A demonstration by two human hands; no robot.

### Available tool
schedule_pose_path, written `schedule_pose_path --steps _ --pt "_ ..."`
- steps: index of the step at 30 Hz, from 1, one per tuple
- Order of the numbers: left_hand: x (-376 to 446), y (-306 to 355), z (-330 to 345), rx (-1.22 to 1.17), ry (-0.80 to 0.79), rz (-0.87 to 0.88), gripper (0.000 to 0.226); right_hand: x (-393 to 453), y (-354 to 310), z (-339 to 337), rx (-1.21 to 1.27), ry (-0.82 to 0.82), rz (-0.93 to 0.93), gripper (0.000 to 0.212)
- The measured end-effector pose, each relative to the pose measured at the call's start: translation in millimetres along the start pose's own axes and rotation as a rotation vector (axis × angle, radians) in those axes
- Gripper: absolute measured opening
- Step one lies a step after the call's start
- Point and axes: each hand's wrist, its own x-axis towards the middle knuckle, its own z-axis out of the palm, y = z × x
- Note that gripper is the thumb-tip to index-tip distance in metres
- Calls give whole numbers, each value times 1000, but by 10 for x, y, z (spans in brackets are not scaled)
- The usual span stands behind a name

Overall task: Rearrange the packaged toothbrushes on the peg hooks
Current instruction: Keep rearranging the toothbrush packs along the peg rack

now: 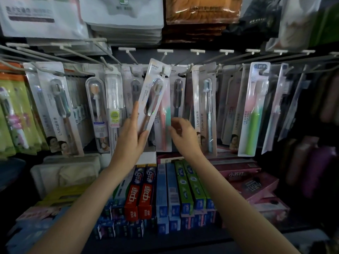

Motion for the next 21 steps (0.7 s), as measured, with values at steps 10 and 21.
schedule_pose_path --steps 10,21 --pt "1 -23 -120 29 -33 -21 75 -43 -40 181 122 82 86 42" --pt "-38 102 -32 -95 -14 -42 75 -43 -235 -590 -519 36 -168 55"
